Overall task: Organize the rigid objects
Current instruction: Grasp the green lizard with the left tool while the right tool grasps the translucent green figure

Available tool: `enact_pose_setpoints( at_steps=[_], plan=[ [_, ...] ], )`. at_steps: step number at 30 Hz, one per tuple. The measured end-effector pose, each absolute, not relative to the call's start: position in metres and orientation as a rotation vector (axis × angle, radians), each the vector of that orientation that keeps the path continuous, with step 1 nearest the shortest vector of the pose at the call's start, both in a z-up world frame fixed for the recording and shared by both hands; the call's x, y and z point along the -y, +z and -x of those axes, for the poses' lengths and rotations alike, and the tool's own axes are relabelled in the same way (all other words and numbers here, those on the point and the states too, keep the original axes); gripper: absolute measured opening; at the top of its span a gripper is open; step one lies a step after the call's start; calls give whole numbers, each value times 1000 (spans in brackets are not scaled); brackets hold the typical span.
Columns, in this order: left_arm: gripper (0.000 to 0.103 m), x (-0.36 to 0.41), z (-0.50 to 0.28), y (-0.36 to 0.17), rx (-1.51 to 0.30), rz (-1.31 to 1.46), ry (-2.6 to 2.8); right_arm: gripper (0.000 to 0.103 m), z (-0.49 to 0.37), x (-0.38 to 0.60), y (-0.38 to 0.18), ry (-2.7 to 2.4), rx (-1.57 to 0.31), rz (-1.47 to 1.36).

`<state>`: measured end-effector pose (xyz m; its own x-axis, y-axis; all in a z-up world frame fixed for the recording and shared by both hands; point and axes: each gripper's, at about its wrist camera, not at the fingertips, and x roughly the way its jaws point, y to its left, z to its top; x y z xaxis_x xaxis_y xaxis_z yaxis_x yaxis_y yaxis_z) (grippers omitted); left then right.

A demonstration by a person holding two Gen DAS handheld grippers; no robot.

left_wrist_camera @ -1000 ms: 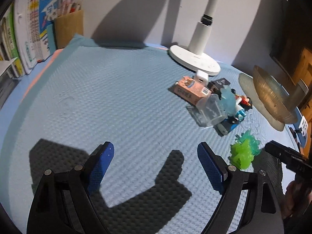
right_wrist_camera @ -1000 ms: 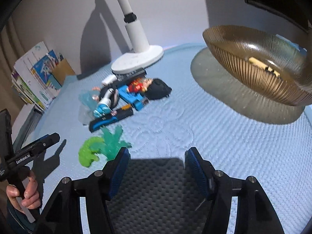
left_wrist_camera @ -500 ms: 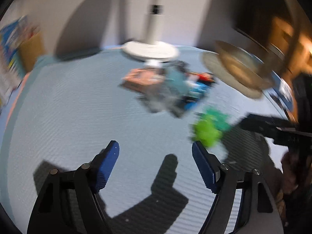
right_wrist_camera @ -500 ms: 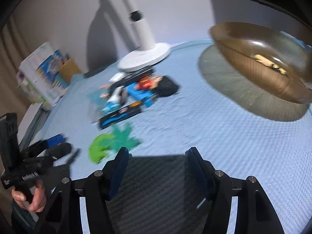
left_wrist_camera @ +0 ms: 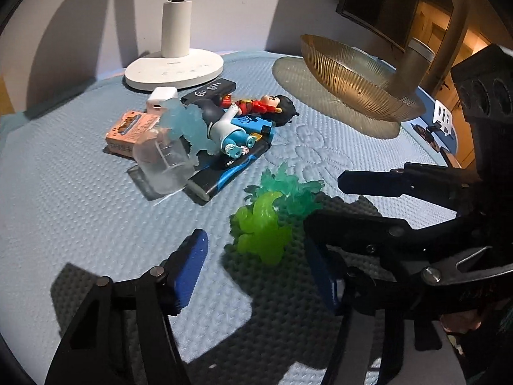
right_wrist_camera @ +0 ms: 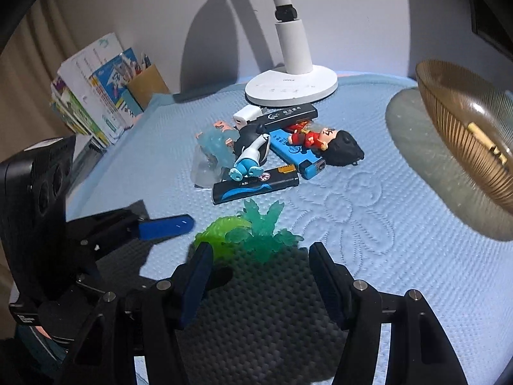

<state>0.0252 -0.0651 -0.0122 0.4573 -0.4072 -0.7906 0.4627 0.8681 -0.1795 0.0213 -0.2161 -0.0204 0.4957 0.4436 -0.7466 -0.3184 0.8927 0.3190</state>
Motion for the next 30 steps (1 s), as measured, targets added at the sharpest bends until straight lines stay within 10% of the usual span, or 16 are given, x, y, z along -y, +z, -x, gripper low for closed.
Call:
enact_pose_setpoints(
  at_steps=[6,30],
  plan=[
    [34,53,-23,-11,-953,2,-558,61,-25,215,-21,475,-949,-172],
    [46,45,-21,-9,-979,32,-544,50,-5,214,-12,384,-903,-15]
  ],
)
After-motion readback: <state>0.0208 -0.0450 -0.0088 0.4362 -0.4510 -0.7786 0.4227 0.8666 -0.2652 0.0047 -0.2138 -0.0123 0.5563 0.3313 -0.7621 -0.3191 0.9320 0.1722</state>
